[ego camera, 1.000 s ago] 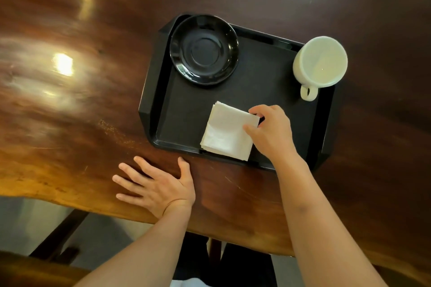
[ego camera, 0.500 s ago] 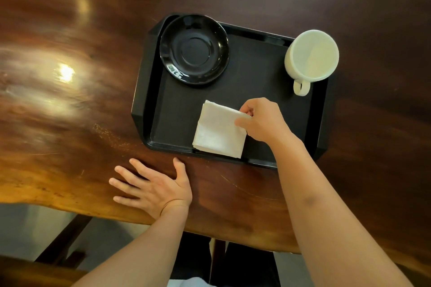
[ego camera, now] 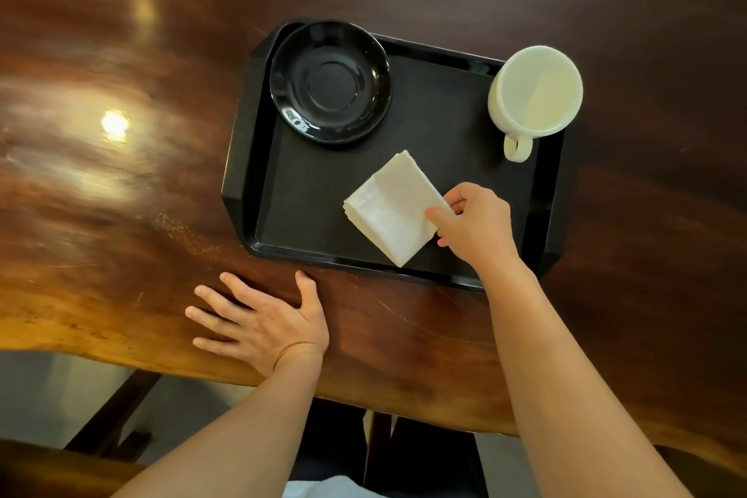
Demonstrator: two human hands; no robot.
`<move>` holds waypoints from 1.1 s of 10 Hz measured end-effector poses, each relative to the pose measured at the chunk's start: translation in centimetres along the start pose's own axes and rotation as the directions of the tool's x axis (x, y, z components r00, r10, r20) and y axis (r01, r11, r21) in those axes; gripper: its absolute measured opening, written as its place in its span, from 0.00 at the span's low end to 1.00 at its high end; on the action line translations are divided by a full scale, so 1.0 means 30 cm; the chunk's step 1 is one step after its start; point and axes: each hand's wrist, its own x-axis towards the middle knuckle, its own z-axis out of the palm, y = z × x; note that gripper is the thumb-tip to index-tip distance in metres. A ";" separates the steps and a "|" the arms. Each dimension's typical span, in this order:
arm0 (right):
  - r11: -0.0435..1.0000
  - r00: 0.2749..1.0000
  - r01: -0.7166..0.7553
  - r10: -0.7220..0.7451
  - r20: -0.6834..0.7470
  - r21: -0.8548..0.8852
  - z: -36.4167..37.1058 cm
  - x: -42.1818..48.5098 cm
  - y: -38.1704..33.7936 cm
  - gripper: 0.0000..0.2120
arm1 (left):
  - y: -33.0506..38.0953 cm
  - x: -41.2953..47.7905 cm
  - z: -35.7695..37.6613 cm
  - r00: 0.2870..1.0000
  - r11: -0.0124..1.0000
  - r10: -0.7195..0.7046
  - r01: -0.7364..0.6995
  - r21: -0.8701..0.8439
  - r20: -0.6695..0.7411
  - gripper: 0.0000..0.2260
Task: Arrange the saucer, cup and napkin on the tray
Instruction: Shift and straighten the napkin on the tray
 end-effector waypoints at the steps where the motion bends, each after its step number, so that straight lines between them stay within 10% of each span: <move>1: 0.999 0.999 -0.047 0.047 0.014 -0.020 -0.012 -0.006 0.020 0.07 | -0.001 0.001 0.000 1.000 1.000 -0.002 0.002 0.005 0.002 0.44; 11: 0.997 0.996 -0.070 0.067 0.058 0.046 -0.047 0.000 0.050 0.10 | 0.001 -0.003 -0.005 1.000 1.000 -0.006 0.006 -0.001 0.014 0.44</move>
